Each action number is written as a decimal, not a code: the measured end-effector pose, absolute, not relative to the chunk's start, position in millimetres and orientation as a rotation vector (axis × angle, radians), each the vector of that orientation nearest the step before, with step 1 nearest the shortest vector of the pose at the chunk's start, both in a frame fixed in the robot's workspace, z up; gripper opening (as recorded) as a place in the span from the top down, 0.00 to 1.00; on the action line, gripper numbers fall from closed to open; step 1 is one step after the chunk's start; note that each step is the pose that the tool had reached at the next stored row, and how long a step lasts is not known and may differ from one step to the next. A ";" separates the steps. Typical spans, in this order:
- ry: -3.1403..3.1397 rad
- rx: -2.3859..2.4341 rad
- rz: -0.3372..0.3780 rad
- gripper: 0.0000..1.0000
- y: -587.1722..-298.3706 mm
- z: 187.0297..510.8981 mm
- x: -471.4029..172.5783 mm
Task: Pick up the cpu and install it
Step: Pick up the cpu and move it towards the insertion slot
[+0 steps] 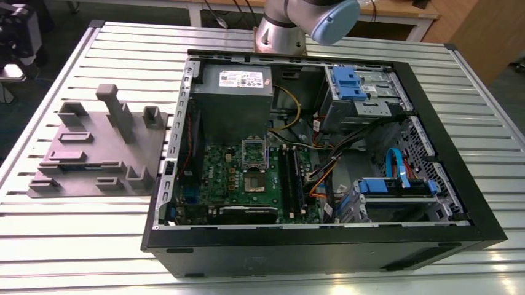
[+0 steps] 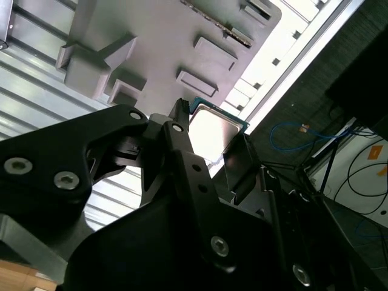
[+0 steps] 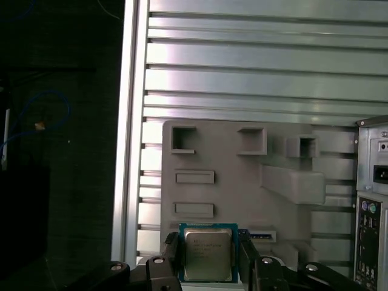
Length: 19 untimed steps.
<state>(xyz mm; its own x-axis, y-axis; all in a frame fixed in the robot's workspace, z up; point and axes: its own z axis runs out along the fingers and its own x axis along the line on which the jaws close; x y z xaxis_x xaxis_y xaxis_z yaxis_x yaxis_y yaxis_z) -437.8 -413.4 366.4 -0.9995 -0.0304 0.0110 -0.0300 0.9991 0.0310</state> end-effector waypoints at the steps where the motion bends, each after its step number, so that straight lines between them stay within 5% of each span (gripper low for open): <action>1: -3.129 0.047 -0.048 0.53 -413.4 366.3 -437.0; 19: -3.129 0.047 -0.048 0.53 -413.4 366.3 -424.6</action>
